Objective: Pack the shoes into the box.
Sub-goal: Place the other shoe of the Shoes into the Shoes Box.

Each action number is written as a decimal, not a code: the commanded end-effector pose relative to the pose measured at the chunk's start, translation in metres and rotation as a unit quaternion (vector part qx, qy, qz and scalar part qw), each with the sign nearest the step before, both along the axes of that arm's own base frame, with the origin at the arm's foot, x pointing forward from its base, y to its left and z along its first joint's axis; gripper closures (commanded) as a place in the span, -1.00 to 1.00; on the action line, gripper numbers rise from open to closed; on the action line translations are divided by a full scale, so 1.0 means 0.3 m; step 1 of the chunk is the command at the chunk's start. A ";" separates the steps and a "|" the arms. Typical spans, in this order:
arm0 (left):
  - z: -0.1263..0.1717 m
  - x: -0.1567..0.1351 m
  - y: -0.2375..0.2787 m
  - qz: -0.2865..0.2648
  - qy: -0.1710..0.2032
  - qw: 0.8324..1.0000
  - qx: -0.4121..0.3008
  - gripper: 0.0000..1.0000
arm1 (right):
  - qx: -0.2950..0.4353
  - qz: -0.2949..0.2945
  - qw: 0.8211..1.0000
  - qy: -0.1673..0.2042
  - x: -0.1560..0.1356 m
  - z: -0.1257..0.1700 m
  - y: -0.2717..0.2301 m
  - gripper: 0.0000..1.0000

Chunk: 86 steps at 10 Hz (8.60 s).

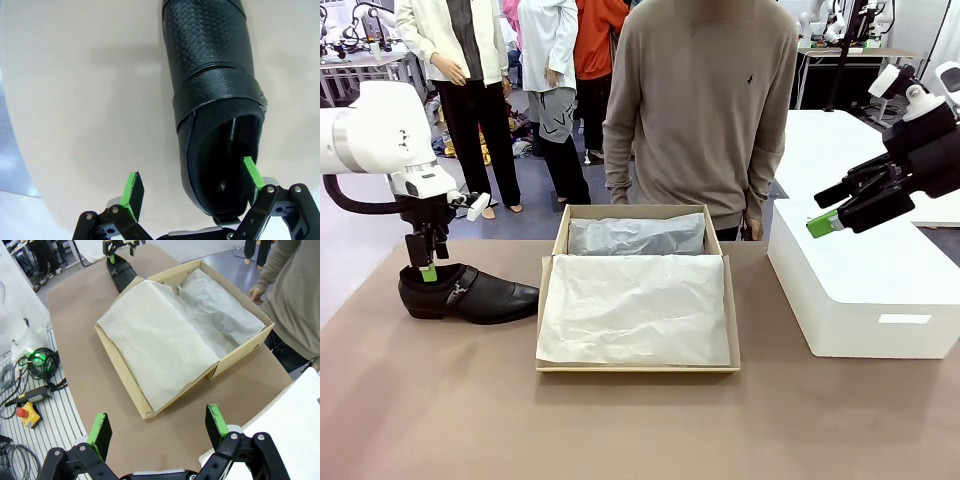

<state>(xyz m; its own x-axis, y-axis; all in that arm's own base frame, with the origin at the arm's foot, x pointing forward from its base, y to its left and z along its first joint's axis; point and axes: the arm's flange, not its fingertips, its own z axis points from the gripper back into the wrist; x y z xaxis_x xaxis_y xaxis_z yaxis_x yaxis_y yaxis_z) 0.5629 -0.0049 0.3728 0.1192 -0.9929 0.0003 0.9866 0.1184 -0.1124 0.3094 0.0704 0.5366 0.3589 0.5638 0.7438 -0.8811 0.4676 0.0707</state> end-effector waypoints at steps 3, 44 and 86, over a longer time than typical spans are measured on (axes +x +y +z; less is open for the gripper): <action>-0.040 0.022 0.022 -0.009 -0.017 1.000 -0.003 -1.00 | 0.014 0.012 1.000 -0.007 0.012 0.001 0.001 -1.00; 0.420 -0.031 0.029 0.244 0.015 0.970 0.007 1.00 | 0.014 0.012 1.000 -0.007 0.012 0.001 0.001 -1.00; 0.645 -0.124 -1.161 0.925 -0.032 0.375 0.051 1.00 | 0.014 0.012 1.000 -0.007 0.012 0.001 0.001 -1.00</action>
<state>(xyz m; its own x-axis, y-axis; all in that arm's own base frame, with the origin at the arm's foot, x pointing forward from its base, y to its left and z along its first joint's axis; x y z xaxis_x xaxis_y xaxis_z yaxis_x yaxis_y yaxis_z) 0.5156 -0.3373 0.5572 0.6812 0.7321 -0.0044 -0.7319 0.6809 -0.0253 0.3095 0.0700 0.5365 0.3585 0.5642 0.7437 -0.8811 0.4678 0.0698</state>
